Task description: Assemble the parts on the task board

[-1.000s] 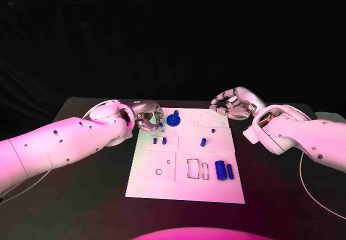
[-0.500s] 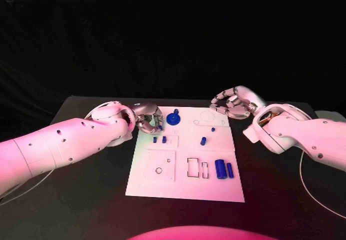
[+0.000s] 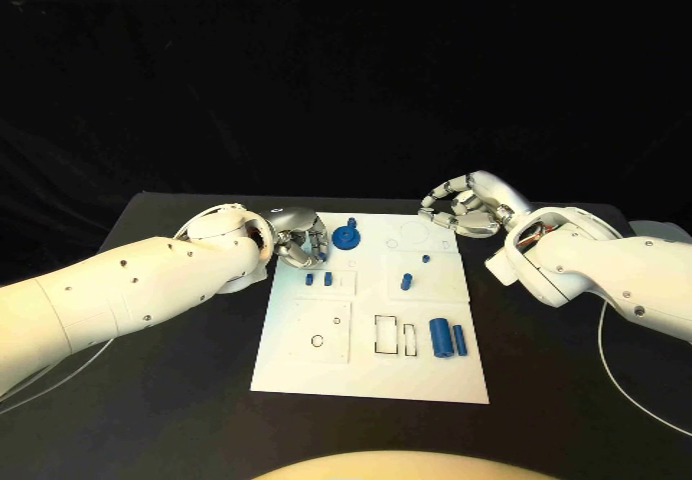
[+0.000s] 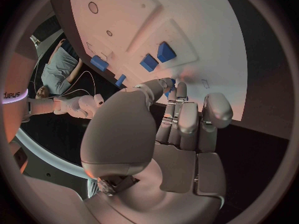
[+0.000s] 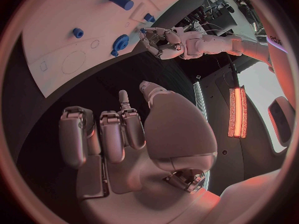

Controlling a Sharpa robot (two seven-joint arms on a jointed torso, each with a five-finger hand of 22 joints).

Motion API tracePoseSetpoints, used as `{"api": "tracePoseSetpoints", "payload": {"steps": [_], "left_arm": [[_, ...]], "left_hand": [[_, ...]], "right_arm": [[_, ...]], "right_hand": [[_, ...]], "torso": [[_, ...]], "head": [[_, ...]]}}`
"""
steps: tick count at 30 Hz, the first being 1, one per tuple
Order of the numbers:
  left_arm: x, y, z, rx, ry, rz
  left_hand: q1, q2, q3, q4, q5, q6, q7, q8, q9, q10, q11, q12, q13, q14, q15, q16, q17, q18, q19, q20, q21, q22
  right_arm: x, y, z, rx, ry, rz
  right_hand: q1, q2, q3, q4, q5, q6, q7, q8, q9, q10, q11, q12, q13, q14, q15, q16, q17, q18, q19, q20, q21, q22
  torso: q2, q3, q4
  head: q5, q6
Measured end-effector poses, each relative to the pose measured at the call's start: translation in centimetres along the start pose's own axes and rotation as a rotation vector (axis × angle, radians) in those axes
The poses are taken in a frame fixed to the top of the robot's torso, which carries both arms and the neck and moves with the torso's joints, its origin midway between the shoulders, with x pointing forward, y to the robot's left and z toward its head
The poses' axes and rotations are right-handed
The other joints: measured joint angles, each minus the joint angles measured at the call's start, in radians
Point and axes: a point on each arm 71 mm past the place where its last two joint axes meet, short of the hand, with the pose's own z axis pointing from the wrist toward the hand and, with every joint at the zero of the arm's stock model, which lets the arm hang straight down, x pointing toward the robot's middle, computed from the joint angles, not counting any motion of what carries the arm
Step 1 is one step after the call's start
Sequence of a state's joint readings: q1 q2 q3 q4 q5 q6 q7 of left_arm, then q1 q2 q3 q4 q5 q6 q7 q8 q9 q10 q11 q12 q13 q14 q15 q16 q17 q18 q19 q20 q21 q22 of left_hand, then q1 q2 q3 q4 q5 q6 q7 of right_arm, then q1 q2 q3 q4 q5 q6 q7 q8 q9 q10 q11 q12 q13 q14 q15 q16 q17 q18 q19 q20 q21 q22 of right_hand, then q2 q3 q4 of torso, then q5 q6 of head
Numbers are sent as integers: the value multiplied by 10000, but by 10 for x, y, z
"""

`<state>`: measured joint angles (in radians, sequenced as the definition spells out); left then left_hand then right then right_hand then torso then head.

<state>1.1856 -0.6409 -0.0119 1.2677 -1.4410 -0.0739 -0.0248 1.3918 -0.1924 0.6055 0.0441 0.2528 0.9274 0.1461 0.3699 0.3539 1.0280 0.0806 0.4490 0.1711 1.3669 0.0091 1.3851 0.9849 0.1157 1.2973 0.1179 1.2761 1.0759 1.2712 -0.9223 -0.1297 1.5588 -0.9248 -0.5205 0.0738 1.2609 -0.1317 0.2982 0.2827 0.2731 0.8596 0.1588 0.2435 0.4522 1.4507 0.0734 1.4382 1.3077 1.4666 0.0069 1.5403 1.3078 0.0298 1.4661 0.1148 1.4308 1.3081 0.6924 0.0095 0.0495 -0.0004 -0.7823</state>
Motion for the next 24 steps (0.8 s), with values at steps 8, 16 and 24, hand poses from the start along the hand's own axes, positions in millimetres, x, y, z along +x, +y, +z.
{"api": "tracePoseSetpoints", "payload": {"steps": [8, 16, 24], "left_arm": [[0, 1, 2, -65, 34, -7], [1, -1, 3, -58, 87, -8], [2, -3, 4, -35, 117, -9]], "left_hand": [[0, 0, 0, 0, 0, -1, 0, -25, 5, 0, 0, 0, 1, 0, 0, 0, -15, 0, 0, 0, 0, -16], [0, 0, 0, 0, 0, -2, 0, -26, 4, 0, 0, -46, -8, 0, 0, 0, -48, -1, 0, 0, 0, -42], [1, -1, 0, 0, 0, 24, -26, -27, 4, 75, -5, -46, -8, 0, 0, 0, -35, -1, 0, 0, 0, -35]], "right_arm": [[0, 0, 0, -3, 2, 2], [0, 0, 0, -3, 3, 3], [0, 0, 0, 0, 1, 2]], "right_hand": [[0, 0, 0, 0, 0, 0, 0, 0, 0, 0, 0, 0, -1, 0, 0, 0, -1, 0, 0, 0, 0, 0], [0, 0, 0, 0, 0, 0, 0, 0, 0, 0, 0, 0, -2, 0, 0, 0, -2, 0, 0, 0, 0, -2], [0, 0, 0, 0, 0, 0, 0, 0, 0, 0, 0, 0, -2, 0, 0, 0, -3, -1, 0, 0, 0, -3]], "torso": [[-1, 0, 0], [0, 1, -1], [0, 3, -4]], "head": [[-12, 22], [-25, 14], [-31, -20]]}}
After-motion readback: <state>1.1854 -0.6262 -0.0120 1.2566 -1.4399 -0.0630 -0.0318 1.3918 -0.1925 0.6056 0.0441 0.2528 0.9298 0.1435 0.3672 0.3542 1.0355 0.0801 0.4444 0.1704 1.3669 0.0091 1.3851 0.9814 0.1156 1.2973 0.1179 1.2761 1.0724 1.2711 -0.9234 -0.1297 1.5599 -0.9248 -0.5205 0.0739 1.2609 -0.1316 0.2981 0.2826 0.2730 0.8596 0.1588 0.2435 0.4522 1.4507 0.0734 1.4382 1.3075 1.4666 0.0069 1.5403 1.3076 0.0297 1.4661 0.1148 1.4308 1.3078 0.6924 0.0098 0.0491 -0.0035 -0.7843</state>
